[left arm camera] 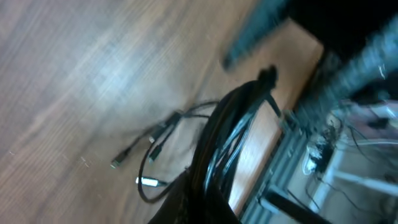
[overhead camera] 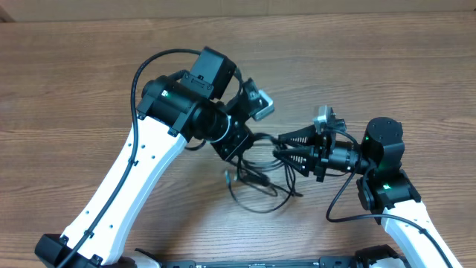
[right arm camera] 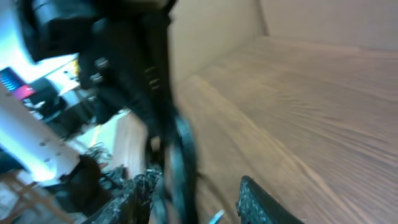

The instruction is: Untangle cables

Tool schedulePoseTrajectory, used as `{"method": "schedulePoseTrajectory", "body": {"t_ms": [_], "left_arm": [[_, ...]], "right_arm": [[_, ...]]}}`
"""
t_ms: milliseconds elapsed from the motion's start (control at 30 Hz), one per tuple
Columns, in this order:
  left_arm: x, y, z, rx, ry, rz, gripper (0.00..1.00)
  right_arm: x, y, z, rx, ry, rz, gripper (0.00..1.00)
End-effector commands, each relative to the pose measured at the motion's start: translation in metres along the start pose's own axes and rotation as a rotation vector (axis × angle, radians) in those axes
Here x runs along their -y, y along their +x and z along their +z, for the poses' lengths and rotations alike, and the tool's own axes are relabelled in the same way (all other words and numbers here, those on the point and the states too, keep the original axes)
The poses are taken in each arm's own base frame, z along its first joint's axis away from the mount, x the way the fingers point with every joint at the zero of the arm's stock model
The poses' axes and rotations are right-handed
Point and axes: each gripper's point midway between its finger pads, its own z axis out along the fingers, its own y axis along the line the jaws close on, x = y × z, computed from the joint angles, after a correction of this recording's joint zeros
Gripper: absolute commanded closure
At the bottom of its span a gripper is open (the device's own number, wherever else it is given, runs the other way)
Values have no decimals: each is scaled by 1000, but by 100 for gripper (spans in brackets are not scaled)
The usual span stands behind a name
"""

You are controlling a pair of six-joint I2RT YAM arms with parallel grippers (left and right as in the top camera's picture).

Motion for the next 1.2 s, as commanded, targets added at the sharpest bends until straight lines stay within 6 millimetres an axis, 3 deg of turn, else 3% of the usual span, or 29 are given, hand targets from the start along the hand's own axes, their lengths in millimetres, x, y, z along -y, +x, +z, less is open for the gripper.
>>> {"method": "schedulePoseTrajectory", "body": {"t_ms": [0,200,500,567,633,700,933,1000,1167], "left_arm": [[9,-1,-9,15,21,89,96],[8,-1,-10,15,8,131,96],[5,-25,-12,113,-4,142,96],[6,-29,-12,128,2,150,96],[6,-31,-12,136,1,154,96],[5,-31,-12,138,0,155,96],[7,-27,-12,120,7,133,96],[7,-26,-12,118,9,117,96],[7,-24,-11,109,13,112,96]], "right_arm": [[15,-14,-2,35,103,-43,53],[21,-16,-2,39,136,-80,54],[9,-13,-1,24,68,-156,55],[8,-13,-1,24,60,-156,61],[7,-13,-1,24,59,-156,74],[7,-13,-1,24,59,-157,79],[6,-18,-1,39,58,-184,78],[6,-20,-1,47,57,-198,62],[5,-25,-1,60,56,-221,61]]}}
